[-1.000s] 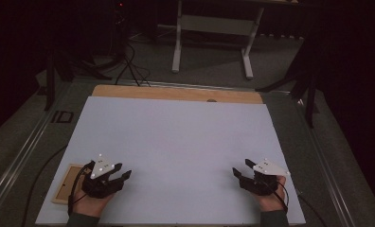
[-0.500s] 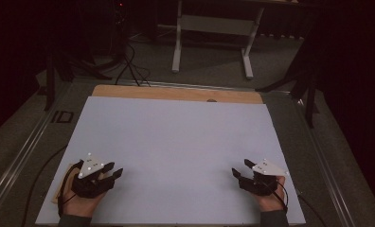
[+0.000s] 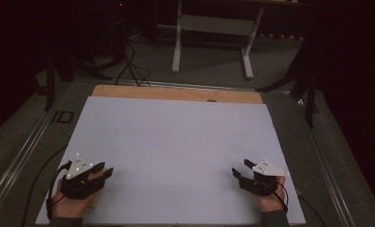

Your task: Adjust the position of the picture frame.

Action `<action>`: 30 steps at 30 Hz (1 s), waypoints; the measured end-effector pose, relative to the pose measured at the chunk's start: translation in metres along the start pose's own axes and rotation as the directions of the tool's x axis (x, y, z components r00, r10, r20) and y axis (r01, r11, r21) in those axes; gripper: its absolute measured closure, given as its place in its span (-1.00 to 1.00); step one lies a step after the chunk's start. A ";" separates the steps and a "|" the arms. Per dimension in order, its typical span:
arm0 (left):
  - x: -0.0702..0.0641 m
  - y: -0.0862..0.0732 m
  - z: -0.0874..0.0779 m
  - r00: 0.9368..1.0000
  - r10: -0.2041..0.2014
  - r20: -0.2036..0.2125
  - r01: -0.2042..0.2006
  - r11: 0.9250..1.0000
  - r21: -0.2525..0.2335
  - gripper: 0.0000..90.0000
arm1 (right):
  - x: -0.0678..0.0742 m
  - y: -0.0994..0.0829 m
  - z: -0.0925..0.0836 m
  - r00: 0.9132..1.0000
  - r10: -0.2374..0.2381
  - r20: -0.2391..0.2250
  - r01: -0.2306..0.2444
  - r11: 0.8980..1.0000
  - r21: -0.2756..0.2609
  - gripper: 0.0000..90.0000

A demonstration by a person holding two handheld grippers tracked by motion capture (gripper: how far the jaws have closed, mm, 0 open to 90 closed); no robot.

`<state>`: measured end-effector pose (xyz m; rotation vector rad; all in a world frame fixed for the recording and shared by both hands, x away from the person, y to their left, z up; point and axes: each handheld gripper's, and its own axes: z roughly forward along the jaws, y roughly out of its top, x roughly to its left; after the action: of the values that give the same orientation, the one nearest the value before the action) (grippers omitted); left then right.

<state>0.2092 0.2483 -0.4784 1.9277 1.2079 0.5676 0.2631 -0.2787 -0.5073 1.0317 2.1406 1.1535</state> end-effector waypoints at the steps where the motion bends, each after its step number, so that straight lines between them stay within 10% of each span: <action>1: 0.001 0.000 -0.001 1.000 -0.003 -0.002 0.003 1.000 0.000 0.35 | 0.000 0.000 0.000 1.000 0.000 0.001 0.000 1.000 0.000 -0.12; 30: 0.033 -0.013 -0.015 0.995 -0.082 -0.047 0.084 0.996 0.034 0.75 | 0.002 0.000 0.001 1.000 -0.023 -0.014 0.023 1.000 0.006 -0.10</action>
<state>0.2063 0.2865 -0.4804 1.8935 1.3292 0.5527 0.2626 -0.2762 -0.5078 1.0022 2.1624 1.1472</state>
